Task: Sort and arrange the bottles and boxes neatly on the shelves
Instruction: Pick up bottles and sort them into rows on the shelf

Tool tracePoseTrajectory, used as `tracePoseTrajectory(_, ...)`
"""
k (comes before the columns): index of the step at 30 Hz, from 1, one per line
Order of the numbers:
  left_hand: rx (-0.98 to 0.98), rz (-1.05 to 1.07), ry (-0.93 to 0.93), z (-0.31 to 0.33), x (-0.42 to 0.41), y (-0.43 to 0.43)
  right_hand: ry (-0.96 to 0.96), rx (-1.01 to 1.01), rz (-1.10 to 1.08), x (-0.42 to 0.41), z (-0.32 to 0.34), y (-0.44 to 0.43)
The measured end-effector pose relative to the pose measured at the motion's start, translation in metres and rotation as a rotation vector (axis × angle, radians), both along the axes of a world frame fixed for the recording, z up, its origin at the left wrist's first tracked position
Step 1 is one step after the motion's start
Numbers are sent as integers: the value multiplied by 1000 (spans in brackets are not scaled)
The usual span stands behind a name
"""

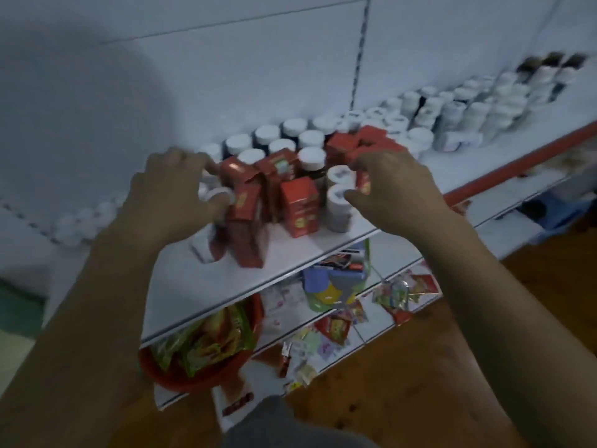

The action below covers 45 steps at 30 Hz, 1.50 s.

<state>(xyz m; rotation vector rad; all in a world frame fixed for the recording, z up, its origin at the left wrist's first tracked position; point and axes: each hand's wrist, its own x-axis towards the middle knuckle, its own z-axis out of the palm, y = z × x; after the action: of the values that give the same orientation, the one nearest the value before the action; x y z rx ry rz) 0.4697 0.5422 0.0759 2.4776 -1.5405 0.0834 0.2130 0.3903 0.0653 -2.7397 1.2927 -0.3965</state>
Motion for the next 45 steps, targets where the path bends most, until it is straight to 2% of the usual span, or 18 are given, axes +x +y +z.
tracePoseTrajectory(4, -135, -238, -32, 15, -81, -106, -24, 28, -259, -115, -3, -47)
tracePoseTrajectory(9, 113, -386, -86, 7, -171, -234, 35, 97, -523, -249, -19, -100)
tracePoseTrajectory(11, 140, -443, -101, -4, -211, -281, 70, 175, -615, -299, -26, -126)
tracePoseTrajectory(14, 150, -540, -72, -21, -276, -355, 60, 270, -701, -360, -32, -172)
tracePoseTrajectory(20, 107, -700, 34, -25, -408, -494, -108, 307, -806, -452, -28, -266)
tracePoseTrajectory(24, 143, -797, 36, -32, -490, -574, -174, 298, -914, -528, -39, -311)
tracePoseTrajectory(27, 140, -853, 41, -45, -554, -629, -169, 370, -984, -592, -57, -344)
tracePoseTrajectory(32, 118, -917, 97, -76, -662, -715, -167, 450, -1004, -694, -91, -427)
tracePoseTrajectory(37, 179, -877, 137, -85, -749, -795, -154, 502, -937, -787, -104, -531)
tracePoseTrajectory(41, 179, -749, 160, -76, -779, -850, -162, 525, -827, -824, -102, -623)
tracePoseTrajectory(45, 190, -565, 187, -76, -769, -898, -105, 516, -681, -826, -105, -713)
